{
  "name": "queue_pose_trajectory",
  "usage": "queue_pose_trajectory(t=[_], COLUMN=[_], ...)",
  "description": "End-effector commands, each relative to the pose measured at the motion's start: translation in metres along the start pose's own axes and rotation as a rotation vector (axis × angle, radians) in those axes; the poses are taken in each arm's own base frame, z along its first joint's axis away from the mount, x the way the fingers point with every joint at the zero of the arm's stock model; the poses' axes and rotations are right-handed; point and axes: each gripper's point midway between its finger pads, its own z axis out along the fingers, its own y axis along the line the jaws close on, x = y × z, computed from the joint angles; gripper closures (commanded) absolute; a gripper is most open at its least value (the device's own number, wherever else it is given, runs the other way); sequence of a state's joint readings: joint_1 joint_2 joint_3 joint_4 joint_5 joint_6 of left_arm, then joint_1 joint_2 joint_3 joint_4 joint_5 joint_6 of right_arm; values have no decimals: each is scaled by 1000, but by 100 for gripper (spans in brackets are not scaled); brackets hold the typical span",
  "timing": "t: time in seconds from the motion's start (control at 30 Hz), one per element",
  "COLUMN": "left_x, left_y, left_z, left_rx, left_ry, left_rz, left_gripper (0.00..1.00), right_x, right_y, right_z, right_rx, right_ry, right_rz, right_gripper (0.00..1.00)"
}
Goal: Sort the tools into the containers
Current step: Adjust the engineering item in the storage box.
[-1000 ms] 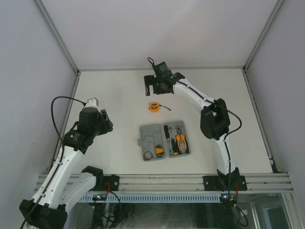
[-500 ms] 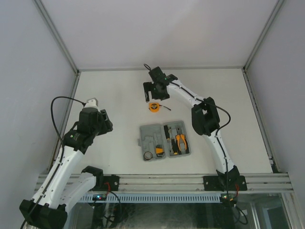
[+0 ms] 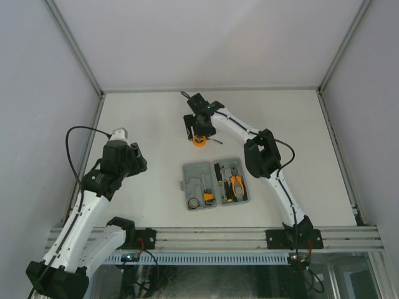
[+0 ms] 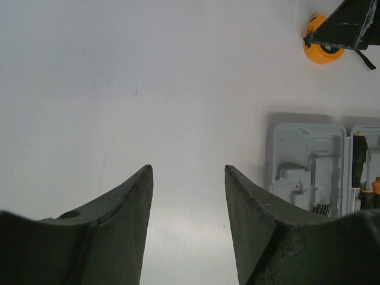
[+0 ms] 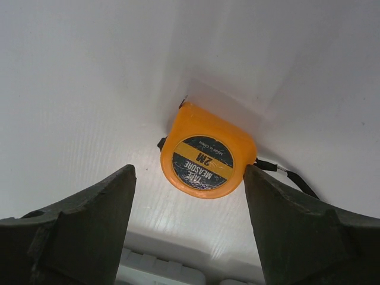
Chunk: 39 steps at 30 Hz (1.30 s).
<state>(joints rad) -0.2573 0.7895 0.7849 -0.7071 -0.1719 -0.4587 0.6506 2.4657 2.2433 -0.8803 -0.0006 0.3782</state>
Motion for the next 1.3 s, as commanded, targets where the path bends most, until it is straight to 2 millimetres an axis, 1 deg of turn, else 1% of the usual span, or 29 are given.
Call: queue_pose_trajectory(t=[0.0,0.2,0.33,0.4,0.5,0.6,0.7,0.83,0.9,0.97,1.0,1.07,1.13,1.27], left_x=[-21,-20,-20,-20,-19,-19,-19,-19,-19,-18,-18,-18,-19,-18], left_y=[-8,-9,-9,-9,-9,-10,-9,-10,-10,-11,-11,-10,-11,-11], left_z=[-8,-7,-7,-6,-6,-6,-5,-5,-5,-5,-5,-5,-5,-5], left_rx=[36,42,46,45,46,48,48,53,55,54,55,54,55,57], left_ry=[-56,-50,-49,-45,-43,-41,-40,-38,-39,-36,-36,-37,-38,-36], left_rz=[4,3,2,2,2,2,3,2,2,3,2,2,2,2], left_gripper=[44,44,44,44,44,44,44,44,44,44,44,44,44,44], right_x=[-1,5,6,4,2,0,4,15,21,22,22,20,16,3], right_y=[-1,-9,-9,-8,-5,-2,-4,-10,-16,-25,-29,-33,-36,-28], right_z=[3,7,9,8,6,0,-8,-19,-25,-33,-37,-44,-54,-72], right_rx=[25,76,82,76,66,36,9,-34,-38,-22,-21,-41,-74,-113], right_ry=[4,15,14,9,-3,-14,-24,-13,-1,-5,-10,-35,-68,-149], right_rz=[7,-3,-10,-19,-56,-146,-247,-390,-448,-478,-479,-455,-407,-315], right_gripper=[28,29,29,31,38,46,52,53,53,51,48,36,29,26])
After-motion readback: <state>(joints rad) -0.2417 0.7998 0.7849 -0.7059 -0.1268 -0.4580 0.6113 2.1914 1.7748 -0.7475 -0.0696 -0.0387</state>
